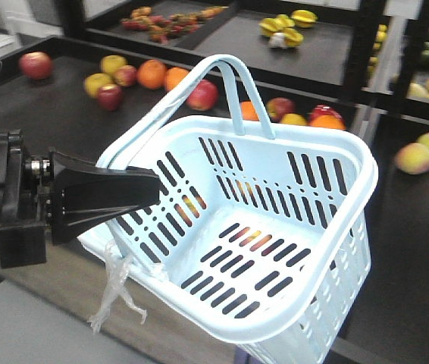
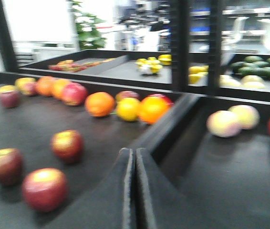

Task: Pick three apples into basket with both arms
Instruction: 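Carry the basket in the left gripper while the base turns away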

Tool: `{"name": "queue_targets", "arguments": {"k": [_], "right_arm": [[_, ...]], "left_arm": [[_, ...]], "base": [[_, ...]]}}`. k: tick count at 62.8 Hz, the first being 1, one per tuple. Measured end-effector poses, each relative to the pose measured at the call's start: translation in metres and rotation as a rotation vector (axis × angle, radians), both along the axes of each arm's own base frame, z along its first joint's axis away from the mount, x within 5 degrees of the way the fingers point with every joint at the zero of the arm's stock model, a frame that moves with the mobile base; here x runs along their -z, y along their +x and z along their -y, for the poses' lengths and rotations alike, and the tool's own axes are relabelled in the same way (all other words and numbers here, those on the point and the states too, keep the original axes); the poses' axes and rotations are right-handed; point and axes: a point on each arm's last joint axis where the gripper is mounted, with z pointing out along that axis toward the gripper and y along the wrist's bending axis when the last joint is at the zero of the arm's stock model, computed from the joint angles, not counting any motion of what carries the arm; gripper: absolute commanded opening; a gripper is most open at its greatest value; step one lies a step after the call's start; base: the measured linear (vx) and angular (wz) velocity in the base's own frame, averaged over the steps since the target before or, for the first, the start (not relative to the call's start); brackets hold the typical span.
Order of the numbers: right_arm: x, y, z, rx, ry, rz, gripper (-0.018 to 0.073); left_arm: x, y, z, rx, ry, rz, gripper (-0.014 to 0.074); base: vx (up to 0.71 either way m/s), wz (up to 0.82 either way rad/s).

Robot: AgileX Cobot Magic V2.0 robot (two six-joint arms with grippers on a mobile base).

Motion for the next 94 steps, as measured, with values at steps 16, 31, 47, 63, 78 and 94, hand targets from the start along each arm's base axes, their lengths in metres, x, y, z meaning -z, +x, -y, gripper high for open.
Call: {"name": "queue_targets", "arguments": {"k": [16,31,47,63,78,94], "right_arm": [[0.0000,0.0000,0.0000,0.000,0.000,0.000,-0.0004],[0.0000,0.0000,0.0000,0.000,0.000,0.000,-0.0004],[0.0000,0.0000,0.0000,0.000,0.000,0.000,-0.0004],[0.0000,0.0000,0.0000,0.000,0.000,0.000,-0.0004],[0.0000,0.0000,0.0000,0.000,0.000,0.000,-0.0004],[0.0000,0.0000,0.0000,0.000,0.000,0.000,-0.0004]], "left_arm": [[0.0000,0.0000,0.0000,0.000,0.000,0.000,-0.0007],[0.0000,0.0000,0.0000,0.000,0.000,0.000,-0.0007],[0.0000,0.0000,0.0000,0.000,0.000,0.000,-0.0007],[0.0000,0.0000,0.0000,0.000,0.000,0.000,-0.0007],[0.0000,0.0000,0.0000,0.000,0.000,0.000,-0.0007],[0.0000,0.0000,0.0000,0.000,0.000,0.000,-0.0007]], "base": [[-0.17,0.64],[-0.17,0.66],[-0.17,0.65],[-0.16,0.61],[-0.15,0.58],[-0.12,0.54]]}}
